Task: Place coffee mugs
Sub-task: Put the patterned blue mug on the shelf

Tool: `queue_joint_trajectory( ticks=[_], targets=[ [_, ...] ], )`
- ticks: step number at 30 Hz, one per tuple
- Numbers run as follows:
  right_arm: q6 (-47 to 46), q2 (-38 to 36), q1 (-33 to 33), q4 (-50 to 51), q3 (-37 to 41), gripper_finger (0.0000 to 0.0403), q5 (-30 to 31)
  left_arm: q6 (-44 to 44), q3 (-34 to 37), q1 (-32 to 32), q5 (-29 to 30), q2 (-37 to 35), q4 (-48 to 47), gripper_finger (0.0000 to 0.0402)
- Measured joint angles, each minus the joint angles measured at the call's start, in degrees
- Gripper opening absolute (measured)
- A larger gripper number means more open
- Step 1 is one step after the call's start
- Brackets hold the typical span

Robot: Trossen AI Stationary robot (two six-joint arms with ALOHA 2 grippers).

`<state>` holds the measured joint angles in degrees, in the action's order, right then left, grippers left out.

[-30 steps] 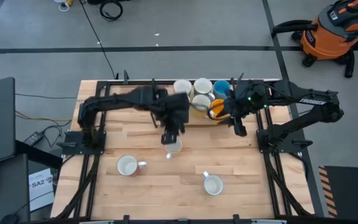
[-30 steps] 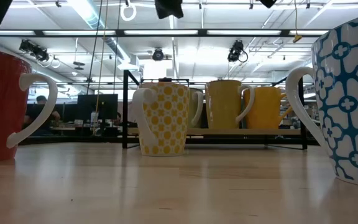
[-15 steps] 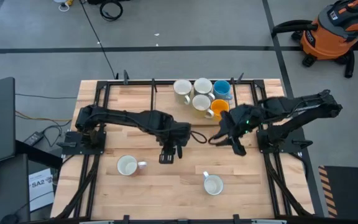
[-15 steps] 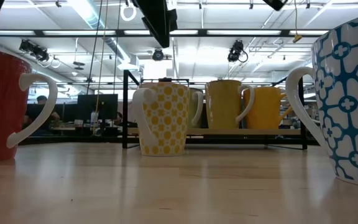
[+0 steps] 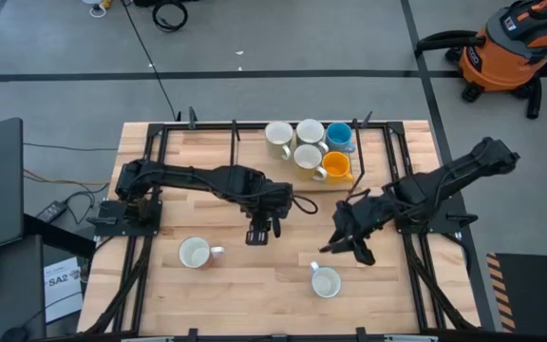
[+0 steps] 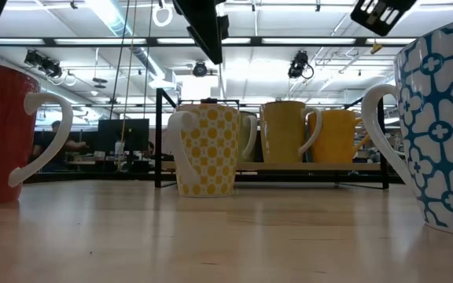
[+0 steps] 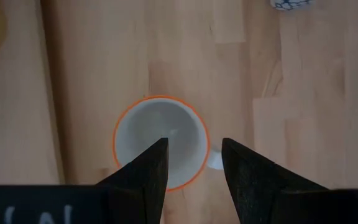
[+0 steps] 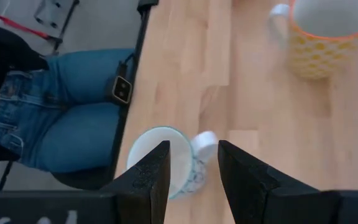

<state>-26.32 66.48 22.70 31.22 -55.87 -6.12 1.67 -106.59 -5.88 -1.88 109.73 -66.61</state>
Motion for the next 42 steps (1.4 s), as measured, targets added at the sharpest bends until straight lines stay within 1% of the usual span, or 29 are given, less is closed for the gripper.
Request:
queue_joint_trajectory(
  ticks=[5,8,13,17,23,30,36,42],
  targets=[
    [-2.26,0.32,4.37,-2.66,0.57,0.014,4.05,0.0,0.0,0.5,0.01,0.0,0.04,0.0156],
    [-2.65,1.16,6.97,-2.64,0.57,0.014,7.14,0.04,0.0,0.69,0.09,0.0,0.04,0.0156],
    [-2.61,4.97,9.9,-2.89,0.57,0.014,11.36,0.24,-0.02,0.69,0.4,0.0,0.2,0.0156],
    [-2.62,8.71,10.27,-2.94,0.57,0.0139,13.66,0.25,-0.02,0.69,0.4,0.0,0.48,0.0156],
    [-2.48,13.28,10.22,-2.93,0.56,0.0139,13.63,0.28,-0.02,0.68,0.38,0.0,0.46,0.0156],
    [-2.5,16.55,10.18,-3.0,0.54,0.0139,13.42,0.31,-0.02,0.69,0.38,0.0,0.46,0.0156],
    [-2.65,19.35,10.18,-3.13,0.54,0.0139,10.28,0.27,-0.02,0.69,0.38,0.0,0.46,0.0156],
    [-2.67,22.78,10.18,-3.34,0.48,0.0139,9.47,0.22,-0.04,0.69,0.38,0.0,0.44,0.0156]
  ],
)
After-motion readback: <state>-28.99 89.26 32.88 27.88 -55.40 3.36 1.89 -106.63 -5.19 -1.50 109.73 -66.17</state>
